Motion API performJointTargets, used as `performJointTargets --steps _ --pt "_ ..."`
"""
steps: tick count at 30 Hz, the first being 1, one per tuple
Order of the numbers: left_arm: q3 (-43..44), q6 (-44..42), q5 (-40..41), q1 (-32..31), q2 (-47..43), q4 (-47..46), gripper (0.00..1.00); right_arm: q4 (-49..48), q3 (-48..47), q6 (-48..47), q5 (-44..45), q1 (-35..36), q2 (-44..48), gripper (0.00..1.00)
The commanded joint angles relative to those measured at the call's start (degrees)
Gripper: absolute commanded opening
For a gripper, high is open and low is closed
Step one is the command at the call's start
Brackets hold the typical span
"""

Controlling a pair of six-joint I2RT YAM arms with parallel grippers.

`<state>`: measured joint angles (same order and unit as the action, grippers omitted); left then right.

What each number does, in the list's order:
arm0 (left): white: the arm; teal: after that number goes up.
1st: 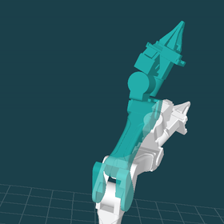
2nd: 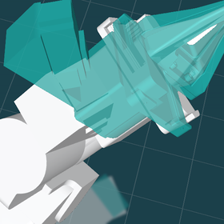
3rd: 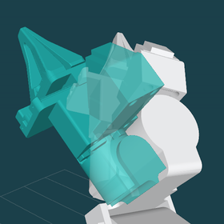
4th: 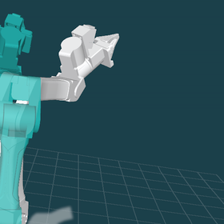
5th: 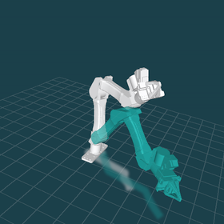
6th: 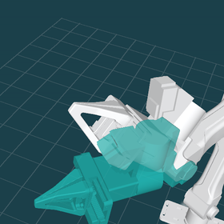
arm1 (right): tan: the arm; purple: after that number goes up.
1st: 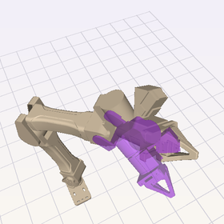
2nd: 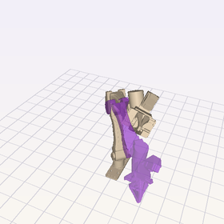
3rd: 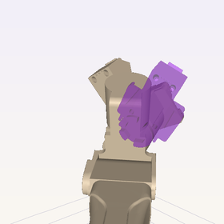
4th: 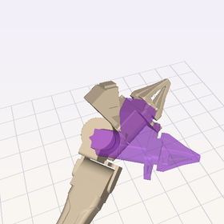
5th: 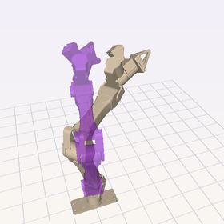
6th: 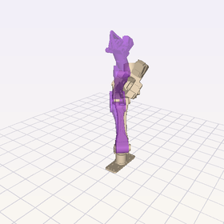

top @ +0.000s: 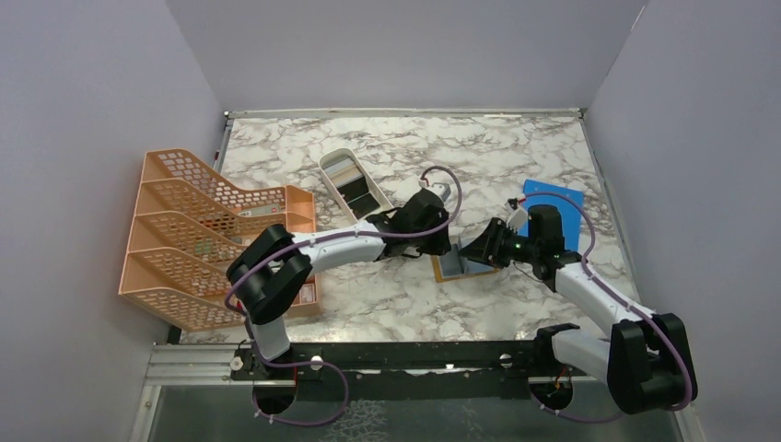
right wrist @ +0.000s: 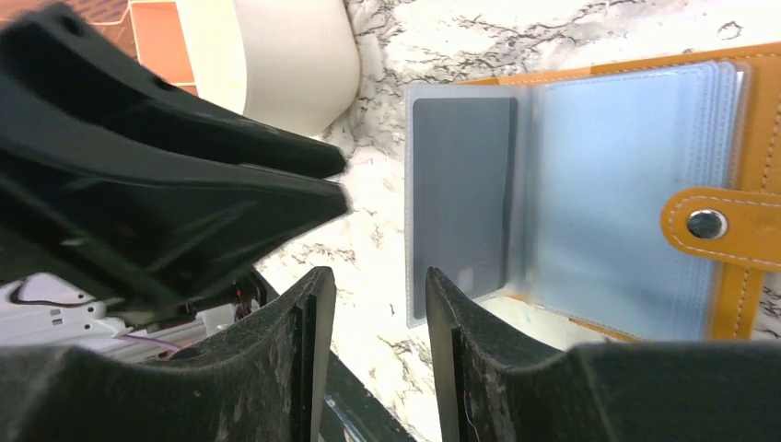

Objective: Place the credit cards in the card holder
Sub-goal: Turn over the card slot in the card holder, then pick up the credit card from the storage box.

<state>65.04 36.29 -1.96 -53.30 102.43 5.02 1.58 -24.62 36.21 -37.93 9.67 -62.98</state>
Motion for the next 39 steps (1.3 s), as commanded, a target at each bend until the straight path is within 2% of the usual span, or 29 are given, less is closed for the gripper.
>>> performJointTargets --steps 1,9,15,23,27,32,39 --pt "2.17 -1.51 2.29 2.33 -7.50 1.97 0.32 -3.45 0.25 1.16 -3.49 0.17 -1.26 0.46" --pt "2.95 -8.87 3.50 9.04 -14.05 7.71 0.38 -5.45 -1.16 1.23 -5.12 0.15 -5.09 0.46" --pt "4.04 -24.86 9.93 14.52 -16.87 12.84 0.48 0.22 -3.94 -3.15 -1.95 0.17 -2.08 0.46" --pt "10.11 -44.13 13.71 21.99 -11.10 16.91 0.58 5.25 -6.32 -7.41 -1.96 0.17 1.46 0.46" --pt "14.01 -52.77 16.32 23.77 -5.77 17.80 0.68 6.64 -7.28 -8.57 -2.33 0.17 1.59 0.46" --pt "16.78 -58.27 14.61 26.68 -0.16 17.90 0.72 9.12 -9.43 -10.02 -1.54 0.17 1.24 0.47" --pt "18.92 -61.63 13.00 28.42 5.86 17.88 0.75 11.18 -10.71 -9.37 1.70 0.13 5.03 0.46"
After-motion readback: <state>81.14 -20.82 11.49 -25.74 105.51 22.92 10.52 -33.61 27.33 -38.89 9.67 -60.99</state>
